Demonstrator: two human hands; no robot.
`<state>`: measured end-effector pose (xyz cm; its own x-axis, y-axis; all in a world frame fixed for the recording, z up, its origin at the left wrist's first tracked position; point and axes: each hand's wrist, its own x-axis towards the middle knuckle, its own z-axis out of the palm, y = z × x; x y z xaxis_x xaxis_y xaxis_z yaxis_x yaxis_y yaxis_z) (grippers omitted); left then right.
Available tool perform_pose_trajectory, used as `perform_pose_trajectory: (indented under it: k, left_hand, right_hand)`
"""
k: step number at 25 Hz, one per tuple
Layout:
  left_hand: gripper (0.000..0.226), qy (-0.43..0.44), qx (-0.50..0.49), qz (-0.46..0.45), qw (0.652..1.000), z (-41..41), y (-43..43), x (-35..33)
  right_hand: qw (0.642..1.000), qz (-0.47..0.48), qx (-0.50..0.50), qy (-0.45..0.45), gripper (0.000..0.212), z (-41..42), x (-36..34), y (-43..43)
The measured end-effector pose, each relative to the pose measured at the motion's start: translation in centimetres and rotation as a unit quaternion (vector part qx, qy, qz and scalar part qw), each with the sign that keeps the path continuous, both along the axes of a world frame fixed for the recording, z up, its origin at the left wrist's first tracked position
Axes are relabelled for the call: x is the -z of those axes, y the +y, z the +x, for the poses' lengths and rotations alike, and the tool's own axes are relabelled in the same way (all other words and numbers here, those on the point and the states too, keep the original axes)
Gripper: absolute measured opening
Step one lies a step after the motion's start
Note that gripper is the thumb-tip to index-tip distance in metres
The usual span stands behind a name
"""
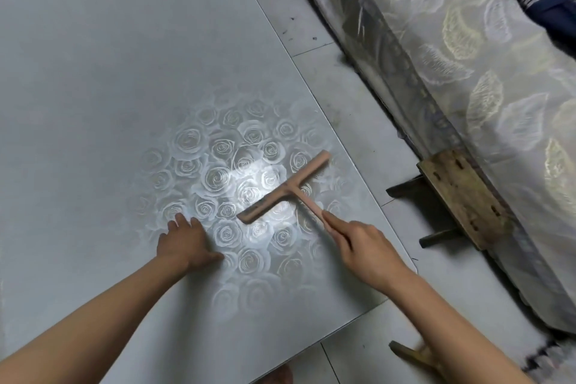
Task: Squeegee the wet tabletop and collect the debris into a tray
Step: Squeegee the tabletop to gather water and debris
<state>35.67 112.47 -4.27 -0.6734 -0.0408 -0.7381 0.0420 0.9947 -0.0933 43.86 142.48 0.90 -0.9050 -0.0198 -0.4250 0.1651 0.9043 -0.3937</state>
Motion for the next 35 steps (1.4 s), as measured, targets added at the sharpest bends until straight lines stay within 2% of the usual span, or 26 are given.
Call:
perform_pose_trajectory:
  k: [3,5,7,10,13,15,18,20,23,24,26,28,29,32,35]
  left_hand:
    - [0.11,-0.027,-0.018,-0.024,0.999,-0.2,1.2,-0.2]
    - [0.099,-0.031,-0.008,-0.034,0.999,-0.6,2.0,-0.1]
    - [0.085,-0.043,-0.016,-0.028,0.999,-1.2,2.2,0.2]
    - [0.077,-0.049,-0.062,-0.019,0.997,-1.5,2.5,0.6]
    - [0.068,-0.043,-0.124,0.006,0.991,-1.9,3.0,0.6]
    - [0.067,-0.047,-0.151,0.03,0.987,-3.3,2.8,0.0]
    - [0.06,-0.09,-0.124,0.036,0.987,-6.5,2.3,-1.4]
    - [0.053,-0.06,-0.111,-0.027,0.992,-8.6,2.2,-1.9]
    - [0.043,0.045,-0.109,-0.085,0.989,-9.1,3.6,-1.6]
    - [0.047,0.084,-0.128,-0.075,0.985,-8.9,4.6,-1.3]
    - [0.075,0.132,-0.14,-0.059,0.98,-9.0,6.3,-0.8]
    - [0.108,0.136,-0.145,-0.064,0.978,-9.1,7.6,-0.6]
    - [0.117,0.13,-0.156,-0.064,0.977,-9.2,7.9,-0.5]
    - [0.129,0.088,-0.196,-0.049,0.975,-9.9,7.8,0.6]
    - [0.134,0.059,-0.209,-0.022,0.976,-10.0,7.7,1.7]
  right_hand:
    - [0.999,-0.007,0.01,0.03,0.039,3.5,-3.0,5.1]
    - [0.999,-0.01,0.042,-0.017,0.039,7.3,-5.1,8.7]
    - [0.998,0.001,0.029,-0.055,0.036,8.1,-4.5,10.2]
    - [1.0,0.0,-0.017,-0.019,0.043,1.7,-1.7,6.0]
    - [1.0,-0.022,-0.022,0.003,0.042,-6.7,0.0,1.2]
    - [0.999,-0.031,-0.021,0.013,0.04,-8.9,-0.6,1.9]
    - [0.999,-0.048,0.008,0.008,0.039,-7.6,-3.2,7.9]
    - [0.998,-0.068,0.012,-0.002,0.041,-9.0,-3.0,10.6]
    - [0.997,-0.033,-0.073,-0.009,0.043,-15.5,-0.6,9.0]
    - [0.995,-0.032,-0.099,-0.003,0.044,-17.7,-0.1,8.0]
    - [0.991,-0.045,-0.129,0.004,0.042,-20.7,0.5,8.4]
    - [0.985,-0.06,-0.164,-0.003,0.039,-21.6,-0.6,12.0]
    - [0.983,-0.058,-0.174,-0.019,0.038,-21.2,-1.3,14.3]
    - [0.97,-0.003,-0.234,-0.063,0.043,-21.9,-2.7,16.7]
    - [0.958,-0.024,-0.285,-0.033,0.042,-26.3,-0.9,10.5]
